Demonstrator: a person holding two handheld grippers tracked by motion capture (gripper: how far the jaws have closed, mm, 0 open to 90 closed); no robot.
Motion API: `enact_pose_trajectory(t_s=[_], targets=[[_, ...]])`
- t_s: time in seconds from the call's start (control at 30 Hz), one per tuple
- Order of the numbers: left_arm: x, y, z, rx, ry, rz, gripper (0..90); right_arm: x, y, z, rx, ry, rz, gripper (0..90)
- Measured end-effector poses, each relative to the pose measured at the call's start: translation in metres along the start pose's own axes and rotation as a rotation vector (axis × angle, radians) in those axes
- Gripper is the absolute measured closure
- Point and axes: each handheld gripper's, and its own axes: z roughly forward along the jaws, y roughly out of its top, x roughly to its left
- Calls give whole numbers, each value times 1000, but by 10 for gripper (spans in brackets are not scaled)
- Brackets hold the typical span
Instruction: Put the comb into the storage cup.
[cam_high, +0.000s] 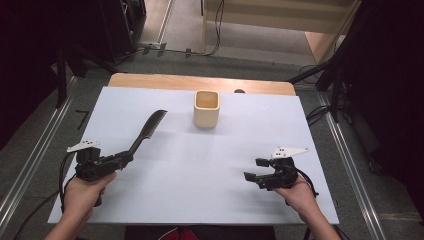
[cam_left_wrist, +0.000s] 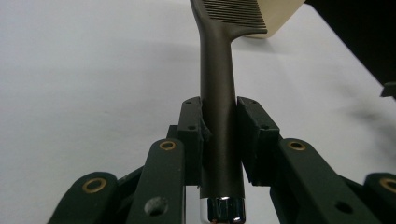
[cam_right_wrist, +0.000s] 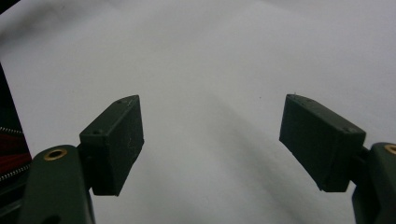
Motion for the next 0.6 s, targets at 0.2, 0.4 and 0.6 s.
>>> enact_pose_trajectory(t_s=[0.2,0.4,0.6], targets=[[-3,6,2,-42,-21,-21,738,2,0,0,-13,11,0,200],[-10,13,10,-79,-43,-21,738,8,3,0,-32,16,10,200],[-17,20,23,-91,-53,-27,737,12,4,-3,-43,15,14,200]])
